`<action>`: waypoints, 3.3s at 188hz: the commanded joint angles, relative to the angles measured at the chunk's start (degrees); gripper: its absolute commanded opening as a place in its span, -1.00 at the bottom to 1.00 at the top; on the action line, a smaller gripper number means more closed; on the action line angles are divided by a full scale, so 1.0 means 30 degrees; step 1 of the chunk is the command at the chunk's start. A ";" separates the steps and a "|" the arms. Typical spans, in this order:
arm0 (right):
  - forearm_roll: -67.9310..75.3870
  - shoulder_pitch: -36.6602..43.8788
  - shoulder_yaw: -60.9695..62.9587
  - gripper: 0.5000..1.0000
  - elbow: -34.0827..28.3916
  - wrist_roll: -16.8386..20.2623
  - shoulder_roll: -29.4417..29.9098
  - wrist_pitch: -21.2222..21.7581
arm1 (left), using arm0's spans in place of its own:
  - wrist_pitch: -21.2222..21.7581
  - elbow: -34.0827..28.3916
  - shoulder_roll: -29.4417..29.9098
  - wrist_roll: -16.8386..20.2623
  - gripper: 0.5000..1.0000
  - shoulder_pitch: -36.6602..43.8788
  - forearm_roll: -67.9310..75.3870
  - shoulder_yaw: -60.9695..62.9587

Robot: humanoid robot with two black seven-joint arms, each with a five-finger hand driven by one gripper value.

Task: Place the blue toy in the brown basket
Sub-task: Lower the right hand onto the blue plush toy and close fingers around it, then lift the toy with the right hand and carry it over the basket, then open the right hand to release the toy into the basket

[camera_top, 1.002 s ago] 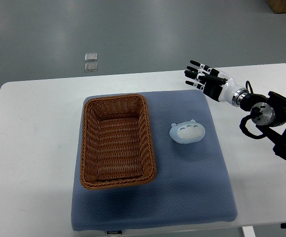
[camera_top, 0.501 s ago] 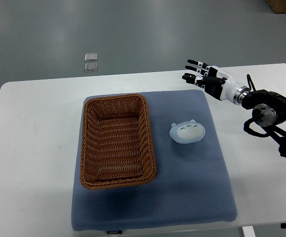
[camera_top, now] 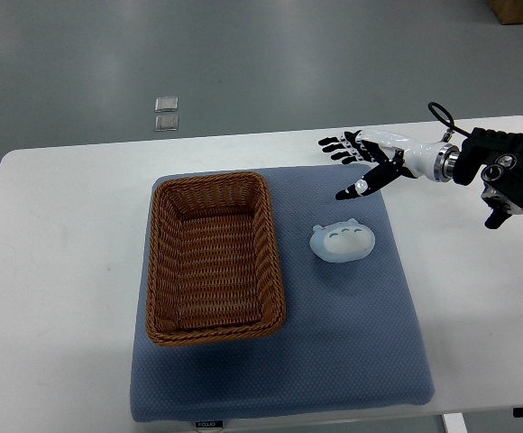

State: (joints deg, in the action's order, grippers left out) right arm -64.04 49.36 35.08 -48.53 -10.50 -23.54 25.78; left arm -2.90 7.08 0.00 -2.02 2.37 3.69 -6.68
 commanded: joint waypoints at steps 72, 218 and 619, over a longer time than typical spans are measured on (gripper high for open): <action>-0.3819 -0.0282 -0.2290 0.69 -0.4125 -0.0807 -0.2904 -0.0213 | 0.0001 0.0014 0.0000 -0.0002 1.00 0.0001 0.0000 0.0000; -0.5869 -0.2802 -0.2349 0.67 -0.5062 -0.0983 -0.2025 -0.3816 | 0.0001 0.0014 0.0000 -0.0002 1.00 0.0001 0.0000 0.0000; -0.5752 0.0420 -0.3931 -0.03 -0.2572 -0.0895 0.6969 -0.6131 | 0.0001 0.0014 0.0000 -0.0002 1.00 0.0001 0.0000 0.0000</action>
State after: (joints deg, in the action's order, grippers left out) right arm -81.38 51.15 23.36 -56.32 -13.19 -2.60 6.98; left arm -2.90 7.12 0.00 -2.01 2.37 3.69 -6.68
